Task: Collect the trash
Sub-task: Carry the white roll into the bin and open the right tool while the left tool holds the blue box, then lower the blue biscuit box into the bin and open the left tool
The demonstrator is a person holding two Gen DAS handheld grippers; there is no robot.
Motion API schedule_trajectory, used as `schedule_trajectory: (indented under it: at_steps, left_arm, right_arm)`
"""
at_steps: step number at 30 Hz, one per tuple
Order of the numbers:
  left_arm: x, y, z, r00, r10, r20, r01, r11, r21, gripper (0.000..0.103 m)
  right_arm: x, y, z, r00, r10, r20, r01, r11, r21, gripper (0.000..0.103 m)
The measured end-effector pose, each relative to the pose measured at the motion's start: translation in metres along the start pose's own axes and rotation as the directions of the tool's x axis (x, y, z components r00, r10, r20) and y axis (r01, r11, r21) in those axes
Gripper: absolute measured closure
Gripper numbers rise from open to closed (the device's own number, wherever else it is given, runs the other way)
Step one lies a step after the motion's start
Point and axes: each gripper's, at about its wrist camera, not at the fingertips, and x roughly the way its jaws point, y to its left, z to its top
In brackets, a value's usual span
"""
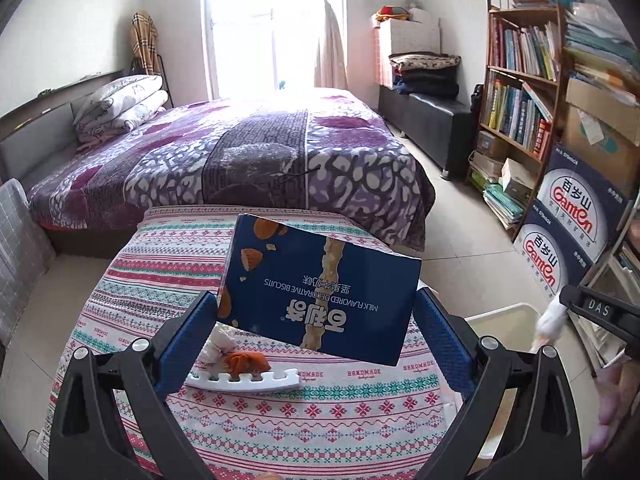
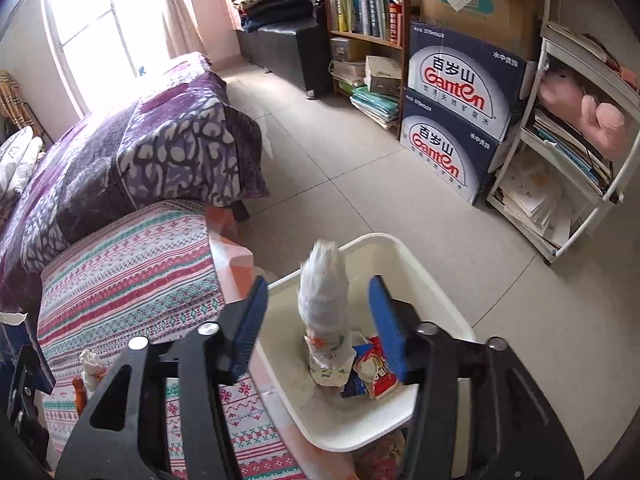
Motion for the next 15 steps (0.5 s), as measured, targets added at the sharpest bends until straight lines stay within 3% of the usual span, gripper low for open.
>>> schedule_trajectory:
  at_steps: [5, 15]
  left_arm:
    - [0.004, -0.026, -0.006, 0.999, -0.036, -0.017, 0.037, 0.999, 0.04, 0.008]
    - [0.015, -0.081, -0.016, 0.988, -0.134, -0.074, 0.14, 0.986, 0.088, 0.008]
  right_arm:
    - [0.003, -0.026, 0.005, 0.998, -0.059, -0.008, 0.06, 0.996, 0.063, 0.013]
    - [0.013, -0.071, 0.013, 0.988, -0.153, -0.024, 0.155, 0.981, 0.118, 0.012]
